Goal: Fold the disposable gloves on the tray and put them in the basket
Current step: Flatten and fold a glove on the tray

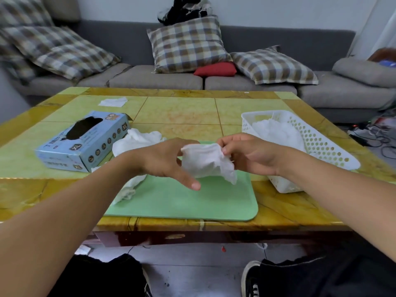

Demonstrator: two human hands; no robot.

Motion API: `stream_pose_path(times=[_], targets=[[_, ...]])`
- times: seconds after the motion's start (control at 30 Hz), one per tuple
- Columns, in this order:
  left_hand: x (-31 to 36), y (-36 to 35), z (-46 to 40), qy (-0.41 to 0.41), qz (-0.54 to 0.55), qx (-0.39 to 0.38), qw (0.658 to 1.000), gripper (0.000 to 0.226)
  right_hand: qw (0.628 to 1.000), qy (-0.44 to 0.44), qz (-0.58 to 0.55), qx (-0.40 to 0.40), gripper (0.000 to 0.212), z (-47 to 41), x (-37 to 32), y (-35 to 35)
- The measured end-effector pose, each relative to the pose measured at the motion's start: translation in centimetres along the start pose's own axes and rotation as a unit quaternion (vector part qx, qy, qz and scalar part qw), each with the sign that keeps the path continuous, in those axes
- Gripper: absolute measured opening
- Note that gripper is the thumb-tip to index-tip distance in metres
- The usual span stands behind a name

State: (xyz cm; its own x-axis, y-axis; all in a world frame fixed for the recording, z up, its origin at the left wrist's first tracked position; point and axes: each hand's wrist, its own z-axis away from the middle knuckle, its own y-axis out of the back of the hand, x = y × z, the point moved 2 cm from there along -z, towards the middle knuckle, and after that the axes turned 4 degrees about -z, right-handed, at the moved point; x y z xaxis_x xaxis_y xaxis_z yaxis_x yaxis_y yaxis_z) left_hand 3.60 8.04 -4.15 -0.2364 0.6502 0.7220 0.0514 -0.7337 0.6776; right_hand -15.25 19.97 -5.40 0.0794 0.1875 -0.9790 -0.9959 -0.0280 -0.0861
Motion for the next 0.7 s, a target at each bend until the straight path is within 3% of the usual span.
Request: stream_pose_path(times=[0.03,0.1,0.17,0.23,0.37,0.47,0.53,0.7], targets=[[0.4,0.3,-0.1,-0.021,0.057,0.044,0.997,0.026,0.999,0.003,-0.047,0.005,0.011,0.0,-0.6,0.2],[1.4,0.9,-0.6,-0.045,0.166,0.133,0.976,0.006,0.995,0.006,-0.093,0.026,0.036,0.0,-1.7,0.5],[2.3,1.4,-1.5,-0.063,0.271,0.195,0.941,0.028,0.988,0.012,-0.143,0.058,0.049,0.5,-3.1,0.4],[3.4,1.9,-2.4,-0.059,0.334,0.251,0.907,0.027,0.971,0.041,-0.219,0.09,0.032,1.1,-4.1,0.4],[6.1,1.7,-4.4,-0.049,0.354,0.295,0.886,0.019,0.975,0.047,-0.214,0.038,0.083,2.9,-4.3,0.0],[7.5,1.4,-5.5,-0.057,0.355,0.286,0.888,0.019,0.981,0.042,-0.169,0.084,0.057,3.4,-3.8,-0.4],[8.4,1.0,-6.4,-0.073,0.354,0.296,0.884,0.017,0.971,0.084,-0.172,0.145,0.039,4.2,-4.4,0.3],[10.8,0.8,-8.2,-0.088,0.368,0.323,0.867,0.018,0.938,0.181,-0.069,0.286,0.032,7.1,-8.1,3.5]])
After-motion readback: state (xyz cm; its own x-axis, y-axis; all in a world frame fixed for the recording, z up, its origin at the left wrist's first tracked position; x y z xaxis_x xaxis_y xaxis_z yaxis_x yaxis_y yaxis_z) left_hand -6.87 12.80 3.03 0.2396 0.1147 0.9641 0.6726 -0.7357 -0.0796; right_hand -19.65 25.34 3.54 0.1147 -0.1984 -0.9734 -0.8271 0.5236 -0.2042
